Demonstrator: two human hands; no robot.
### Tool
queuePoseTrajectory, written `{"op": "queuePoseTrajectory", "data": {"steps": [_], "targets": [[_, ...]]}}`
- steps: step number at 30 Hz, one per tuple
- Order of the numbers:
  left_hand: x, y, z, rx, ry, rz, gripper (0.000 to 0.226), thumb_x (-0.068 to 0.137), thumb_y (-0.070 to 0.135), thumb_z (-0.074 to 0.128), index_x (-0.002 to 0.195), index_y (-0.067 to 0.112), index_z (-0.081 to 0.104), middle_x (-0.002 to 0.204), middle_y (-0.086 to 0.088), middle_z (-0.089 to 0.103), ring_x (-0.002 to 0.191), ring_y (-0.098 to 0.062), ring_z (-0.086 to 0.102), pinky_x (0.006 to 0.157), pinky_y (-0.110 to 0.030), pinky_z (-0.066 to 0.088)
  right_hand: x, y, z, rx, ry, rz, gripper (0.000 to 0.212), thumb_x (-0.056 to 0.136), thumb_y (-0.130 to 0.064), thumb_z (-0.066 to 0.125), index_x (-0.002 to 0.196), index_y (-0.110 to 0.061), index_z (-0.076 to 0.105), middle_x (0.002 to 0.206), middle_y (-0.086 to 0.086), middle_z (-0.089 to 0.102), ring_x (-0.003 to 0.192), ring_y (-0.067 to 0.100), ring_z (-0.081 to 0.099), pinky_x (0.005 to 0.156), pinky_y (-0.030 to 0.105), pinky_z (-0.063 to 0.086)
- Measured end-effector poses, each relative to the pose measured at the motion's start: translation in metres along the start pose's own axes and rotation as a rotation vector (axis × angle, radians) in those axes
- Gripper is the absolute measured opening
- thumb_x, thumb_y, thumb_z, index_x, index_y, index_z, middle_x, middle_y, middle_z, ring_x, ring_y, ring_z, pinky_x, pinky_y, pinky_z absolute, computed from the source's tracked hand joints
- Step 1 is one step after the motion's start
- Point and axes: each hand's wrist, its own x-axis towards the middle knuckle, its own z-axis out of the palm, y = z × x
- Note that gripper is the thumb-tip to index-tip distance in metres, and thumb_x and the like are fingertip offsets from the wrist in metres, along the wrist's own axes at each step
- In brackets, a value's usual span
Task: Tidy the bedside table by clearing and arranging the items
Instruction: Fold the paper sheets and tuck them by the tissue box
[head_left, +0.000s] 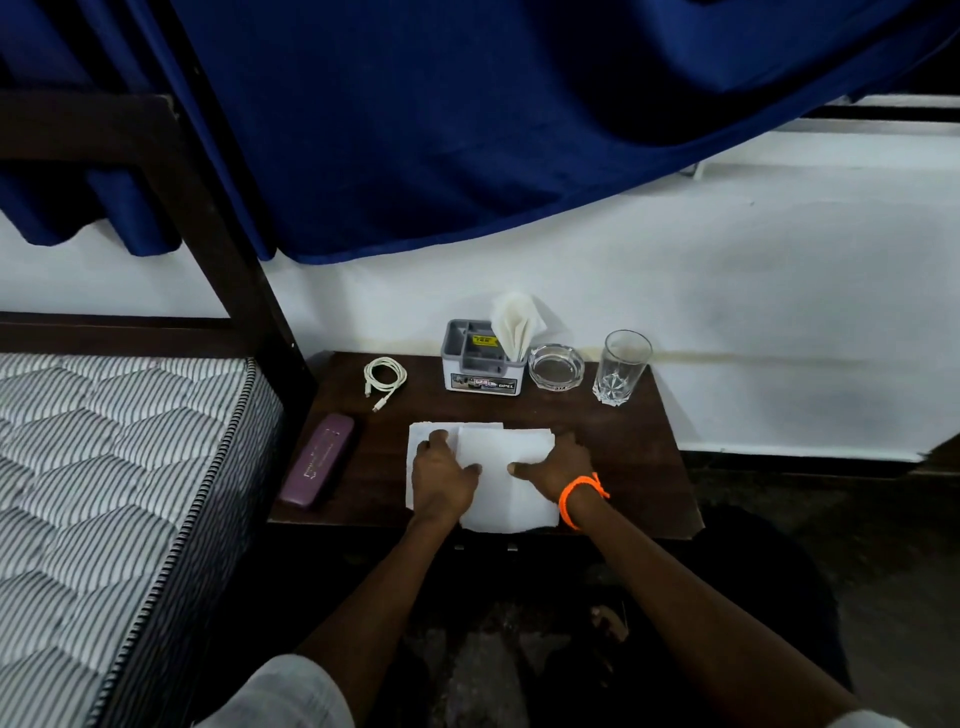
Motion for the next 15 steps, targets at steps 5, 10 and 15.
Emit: {"op": "queuePoseTrajectory", "data": {"steps": [5, 10, 15], "targets": [[0.010, -0.003, 0.000, -0.303, -0.026, -0.191, 0.082, 0.074, 0.025, 0.090, 0.143, 0.005, 0.050, 0.136, -0.018, 0.062, 0.124, -0.032, 0.061, 0.106, -0.038, 0.049, 0.016, -0.002, 0.004, 0.429, -0.077, 0.146, 0.073, 0.042, -0.026, 0.094, 0.105, 0.000, 0.070, 0.107, 0.016, 0.074, 0.092, 0.029, 0.071, 0.085, 0.046, 0.060], [0.013, -0.006, -0.002, -0.320, -0.055, -0.216, 0.073, 0.071, 0.028, 0.091, 0.133, 0.010, 0.057, 0.130, -0.012, 0.067, 0.114, -0.028, 0.067, 0.103, -0.038, 0.052, 0.006, -0.011, -0.004, 0.482, -0.140, 0.181, 0.030, 0.075, 0.008, 0.076, 0.103, 0.015, 0.067, 0.103, 0.024, 0.069, 0.078, 0.031, 0.065, 0.075, 0.043, 0.056], [0.016, -0.005, -0.006, -0.347, 0.003, -0.141, 0.070, 0.073, 0.033, 0.091, 0.131, 0.008, 0.061, 0.126, -0.011, 0.068, 0.113, -0.024, 0.065, 0.097, -0.029, 0.049, 0.002, -0.015, -0.013, 0.573, -0.198, 0.057, 0.026, 0.082, 0.009, 0.070, 0.107, 0.008, 0.069, 0.113, 0.027, 0.069, 0.087, 0.033, 0.068, 0.086, 0.047, 0.057]]}}
